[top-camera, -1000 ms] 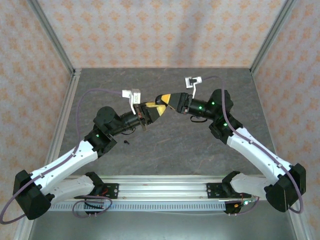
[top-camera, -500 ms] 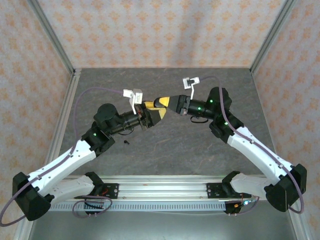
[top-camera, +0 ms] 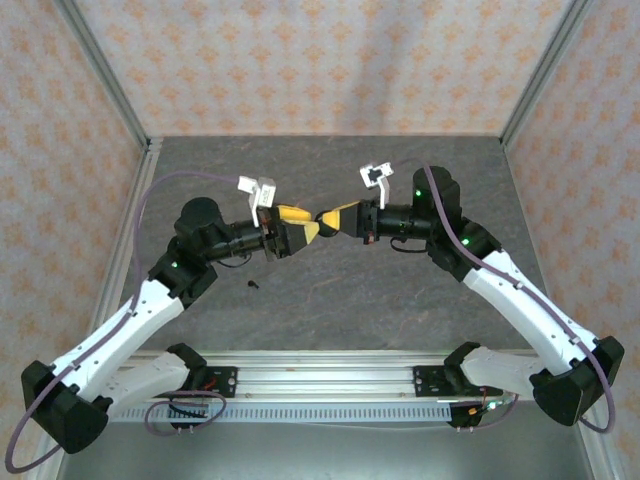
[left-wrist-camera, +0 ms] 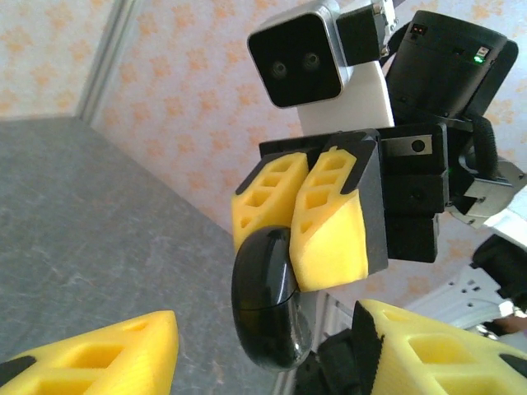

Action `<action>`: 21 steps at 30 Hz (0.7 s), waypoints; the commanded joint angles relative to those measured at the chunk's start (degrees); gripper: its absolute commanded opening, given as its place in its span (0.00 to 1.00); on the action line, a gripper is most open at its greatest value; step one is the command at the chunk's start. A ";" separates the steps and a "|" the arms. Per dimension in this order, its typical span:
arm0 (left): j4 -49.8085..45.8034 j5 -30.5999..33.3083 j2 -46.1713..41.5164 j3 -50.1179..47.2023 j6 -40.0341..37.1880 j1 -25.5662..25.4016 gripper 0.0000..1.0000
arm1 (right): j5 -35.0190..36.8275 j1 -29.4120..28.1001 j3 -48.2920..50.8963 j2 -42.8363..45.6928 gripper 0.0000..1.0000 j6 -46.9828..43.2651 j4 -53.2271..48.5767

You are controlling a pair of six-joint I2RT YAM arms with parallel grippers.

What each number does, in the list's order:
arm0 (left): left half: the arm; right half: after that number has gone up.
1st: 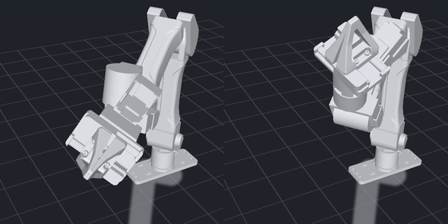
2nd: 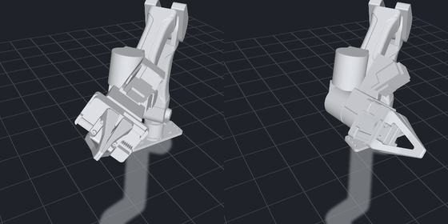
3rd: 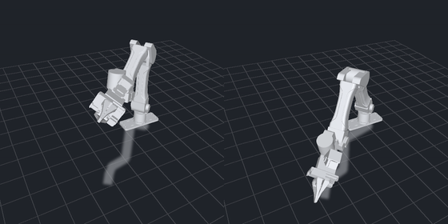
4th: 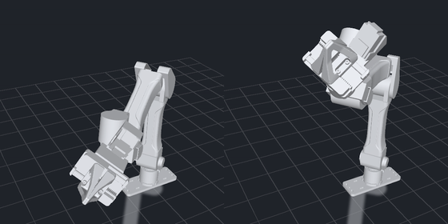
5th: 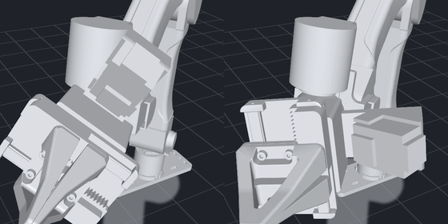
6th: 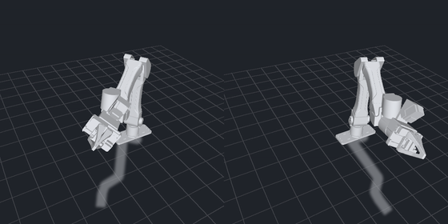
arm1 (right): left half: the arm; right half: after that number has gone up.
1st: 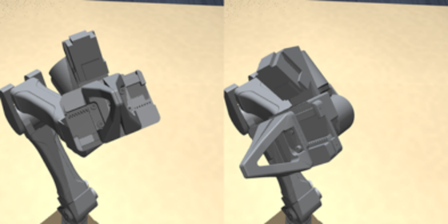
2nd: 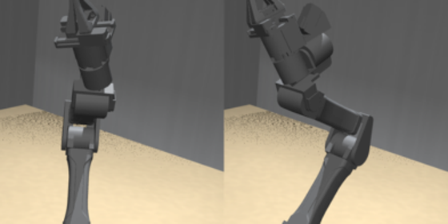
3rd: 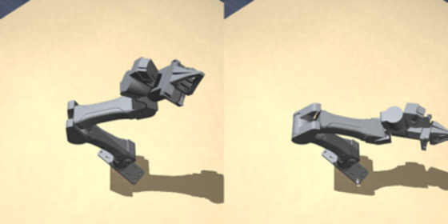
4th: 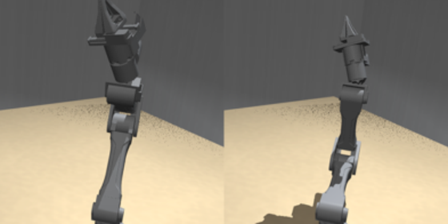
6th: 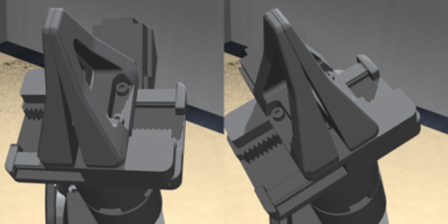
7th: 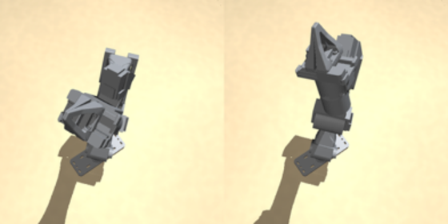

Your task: Insert wireless bluetooth earbuds into charging case

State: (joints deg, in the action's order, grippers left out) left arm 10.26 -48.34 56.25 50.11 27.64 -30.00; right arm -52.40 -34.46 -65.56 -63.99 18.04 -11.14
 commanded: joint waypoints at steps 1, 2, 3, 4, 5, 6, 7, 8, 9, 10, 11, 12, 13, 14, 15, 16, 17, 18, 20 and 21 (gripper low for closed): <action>6.40 -4.69 1.67 0.92 4.90 0.03 0.56 | -1.13 -0.20 -0.81 2.20 0.00 -1.71 2.81; 6.98 -5.07 2.20 0.95 5.42 -0.04 0.55 | -0.92 -0.18 -0.60 2.28 0.00 -1.80 2.99; 7.29 -5.46 2.72 1.09 5.91 -0.14 0.54 | -0.55 -0.17 -0.49 2.47 0.00 -2.03 3.18; 7.44 -5.83 3.21 1.22 6.14 -0.30 0.53 | -0.46 -0.17 -0.42 2.55 0.00 -2.10 3.31; 7.64 -6.04 3.54 1.24 6.29 -0.52 0.52 | -0.42 -0.22 -0.37 2.63 0.00 -2.11 3.44; 7.71 -6.13 3.85 1.36 6.37 -0.79 0.50 | -0.44 -0.18 -0.31 2.64 0.00 -2.11 3.64; 7.76 -6.24 4.08 1.51 6.38 -1.01 0.48 | -0.50 -0.20 -0.36 2.64 0.00 -2.02 3.82; 7.76 -6.33 4.41 1.57 6.38 -1.20 0.48 | -0.38 -0.18 -0.33 2.64 0.00 -1.99 3.90; 7.76 -6.40 4.63 1.79 6.39 -1.41 0.48 | -0.38 -0.17 -0.29 2.64 0.00 -1.96 3.96; 7.76 -6.42 4.80 1.88 6.31 -1.63 0.48 | -0.34 -0.17 -0.27 2.72 0.00 -2.02 4.02; 7.77 -6.34 4.99 1.98 6.21 -1.90 0.47 | -0.17 -0.23 -0.27 2.73 0.00 -2.03 4.02; 7.76 -6.33 5.10 1.94 6.14 -2.17 0.46 | -0.05 -0.18 -0.33 2.73 0.00 -1.96 4.09; 7.76 -6.44 5.26 2.05 6.03 -2.37 0.46 | 0.01 -0.22 -0.36 2.81 0.00 -1.98 4.06; 7.76 -6.55 5.36 2.14 5.95 -2.58 0.46 | 0.10 -0.17 -0.34 2.81 0.00 -1.98 4.08; 7.71 -6.59 5.54 2.19 5.86 -2.78 0.46 | 0.32 -0.17 -0.36 2.81 0.00 -2.04 4.01; 7.39 -6.68 5.63 2.25 5.64 -2.95 0.46 | 0.38 -0.17 -0.42 2.90 0.00 -2.08 3.99; 7.07 -6.68 5.69 2.34 5.45 -3.08 0.45 | 0.39 -0.22 -0.45 2.90 0.00 -2.09 4.02; 6.61 -6.68 5.68 2.47 5.04 -3.14 0.43 | 0.29 -0.17 -0.45 2.90 0.00 -2.09 4.02; 5.92 -6.60 5.54 2.65 4.59 -3.14 0.37 | 0.03 -0.18 -0.45 2.91 0.00 -2.03 4.09; 5.73 -6.44 5.39 2.74 4.45 -3.06 0.35 | -0.11 -0.17 -0.36 2.90 0.00 -1.96 4.09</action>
State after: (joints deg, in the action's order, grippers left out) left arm 15.66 -53.69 62.04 50.85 33.01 -32.67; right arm -51.92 -34.46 -65.54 -62.50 17.21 -10.26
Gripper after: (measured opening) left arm 0.370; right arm 0.121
